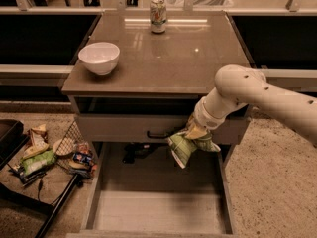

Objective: Pick green jalapeno chip bag from middle drawer and place on counter

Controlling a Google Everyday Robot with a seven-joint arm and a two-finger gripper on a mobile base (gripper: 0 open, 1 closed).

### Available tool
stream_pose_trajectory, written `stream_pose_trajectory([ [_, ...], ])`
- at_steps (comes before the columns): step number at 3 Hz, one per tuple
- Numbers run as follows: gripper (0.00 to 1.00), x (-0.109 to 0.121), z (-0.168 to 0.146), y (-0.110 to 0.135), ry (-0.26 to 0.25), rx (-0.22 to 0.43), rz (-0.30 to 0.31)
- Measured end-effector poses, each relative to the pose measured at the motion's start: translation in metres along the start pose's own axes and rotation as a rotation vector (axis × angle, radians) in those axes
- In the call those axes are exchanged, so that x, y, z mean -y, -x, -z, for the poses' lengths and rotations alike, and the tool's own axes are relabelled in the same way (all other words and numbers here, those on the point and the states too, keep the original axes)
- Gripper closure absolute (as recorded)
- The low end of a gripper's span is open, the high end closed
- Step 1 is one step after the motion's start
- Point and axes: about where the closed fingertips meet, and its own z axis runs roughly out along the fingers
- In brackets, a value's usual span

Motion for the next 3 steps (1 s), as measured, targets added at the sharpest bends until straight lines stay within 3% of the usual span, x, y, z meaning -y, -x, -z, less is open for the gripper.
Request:
stream_pose_trajectory([
  [2, 1.0, -0.004, -0.006, 0.001, 0.005, -0.002, 0.005],
  [3, 1.0, -0.017, 0.003, 0.003, 0.073, 0.019, 0.051],
])
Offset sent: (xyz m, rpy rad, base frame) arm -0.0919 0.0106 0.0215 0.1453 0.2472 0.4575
